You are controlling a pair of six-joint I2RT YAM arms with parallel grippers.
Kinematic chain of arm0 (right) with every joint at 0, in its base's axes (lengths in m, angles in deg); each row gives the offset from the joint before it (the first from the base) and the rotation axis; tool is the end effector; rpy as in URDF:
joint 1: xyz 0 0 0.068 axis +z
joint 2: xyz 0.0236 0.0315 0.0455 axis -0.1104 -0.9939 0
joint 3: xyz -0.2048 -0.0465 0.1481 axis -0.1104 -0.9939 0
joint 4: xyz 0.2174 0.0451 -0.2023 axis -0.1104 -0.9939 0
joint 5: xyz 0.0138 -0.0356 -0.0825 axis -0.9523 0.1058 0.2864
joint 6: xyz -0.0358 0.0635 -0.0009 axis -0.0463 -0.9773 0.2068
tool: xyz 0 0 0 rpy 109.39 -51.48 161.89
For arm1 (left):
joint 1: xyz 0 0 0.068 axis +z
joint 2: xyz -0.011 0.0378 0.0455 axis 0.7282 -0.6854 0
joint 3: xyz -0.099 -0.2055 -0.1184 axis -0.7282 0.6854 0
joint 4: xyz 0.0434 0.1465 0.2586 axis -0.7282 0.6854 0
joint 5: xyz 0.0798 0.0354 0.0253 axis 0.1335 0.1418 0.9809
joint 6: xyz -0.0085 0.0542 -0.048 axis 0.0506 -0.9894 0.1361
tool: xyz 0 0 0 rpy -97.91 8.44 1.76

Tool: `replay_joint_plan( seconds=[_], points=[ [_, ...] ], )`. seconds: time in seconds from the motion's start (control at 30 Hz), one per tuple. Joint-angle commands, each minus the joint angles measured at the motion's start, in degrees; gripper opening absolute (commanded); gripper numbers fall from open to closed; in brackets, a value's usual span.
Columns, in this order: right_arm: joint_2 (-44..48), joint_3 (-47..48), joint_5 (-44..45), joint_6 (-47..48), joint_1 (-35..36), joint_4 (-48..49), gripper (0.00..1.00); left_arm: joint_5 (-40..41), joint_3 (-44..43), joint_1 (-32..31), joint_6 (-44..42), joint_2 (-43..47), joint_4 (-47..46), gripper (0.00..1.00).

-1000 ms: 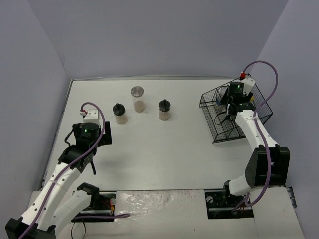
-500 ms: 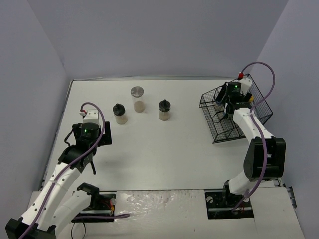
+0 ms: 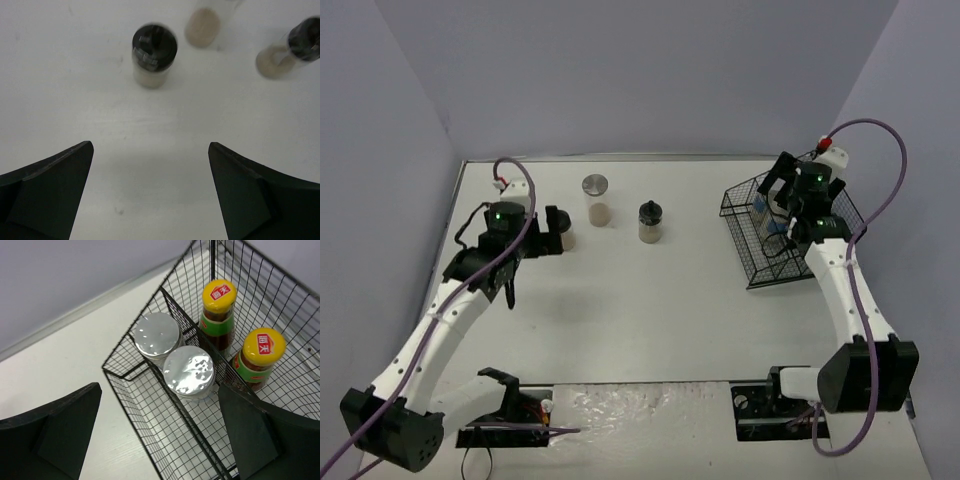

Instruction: Organize the condiment bottles

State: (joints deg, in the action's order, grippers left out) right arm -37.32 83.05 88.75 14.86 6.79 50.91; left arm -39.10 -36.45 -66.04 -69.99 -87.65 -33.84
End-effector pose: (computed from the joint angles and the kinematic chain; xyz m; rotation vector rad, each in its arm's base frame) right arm 0.3757 -0.0088 0.3383 0.4539 1.6831 0.1065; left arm 0.2832 -0.0917 0.3174 -0.0753 2.0784 -0.2988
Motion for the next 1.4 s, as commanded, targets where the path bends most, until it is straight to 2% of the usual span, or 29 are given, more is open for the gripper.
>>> replay_joint_plan(
  seconds=[0.0, 0.13, 0.37, 0.57, 0.8, 0.87, 0.97, 1.2, 1.3, 1.37],
  points=[
    [9.83, 1.19, -6.23, 2.06, 0.08, 0.35, 1.0, -6.44, -13.3, -0.15, 1.02, -11.34, -7.05, 0.97],
    [15.55, -0.45, -10.25, 4.05, 0.08, 0.38, 1.0, -8.46, -21.44, -0.29, 0.33, -21.44, -9.61, 0.97],
    [19.89, -3.86, -15.86, 6.66, 0.08, -2.79, 1.0, -10.41, -34.74, -0.68, -0.58, -39.67, -11.87, 0.97],
    [21.56, -6.9, -21.9, 5.96, 0.17, -2.95, 1.0, -8.17, -42.31, -1.06, -3.52, -48.32, -13.03, 0.97],
    [22.23, -8.11, -22.8, 7.15, 0.17, -2.95, 1.0, -7.39, -46.33, -1.15, -5.01, -55.03, -13.11, 0.97],
    [21.91, -8.02, -22.65, 7.33, 0.09, -2.95, 1.0, -7.47, -46.79, -1.24, -5.45, -55.8, -12.48, 0.91],
    [21.57, -8.01, -22.75, 7.22, 0.17, -2.95, 1.0, -8.5, -45.85, -1.9, -6.15, -55.4, -12.2, 0.76],
    [19.91, -6.95, -23.62, 6.96, 0.18, -2.71, 1.0, -9.48, -39.47, -3.73, -7.0, -50.28, -12.38, 0.26],
    [19.68, -6.95, -23.84, 6.74, 0.33, -2.28, 1.0, -9.84, -36.16, -5.19, -7.0, -46.19, -10.73, 0.15],
    [19.55, -7.08, -24.1, 6.75, 0.42, -1.97, 1.0, -10.09, -34.12, -6.66, -7.23, -43.77, -9.76, 0.13]
  ],
)
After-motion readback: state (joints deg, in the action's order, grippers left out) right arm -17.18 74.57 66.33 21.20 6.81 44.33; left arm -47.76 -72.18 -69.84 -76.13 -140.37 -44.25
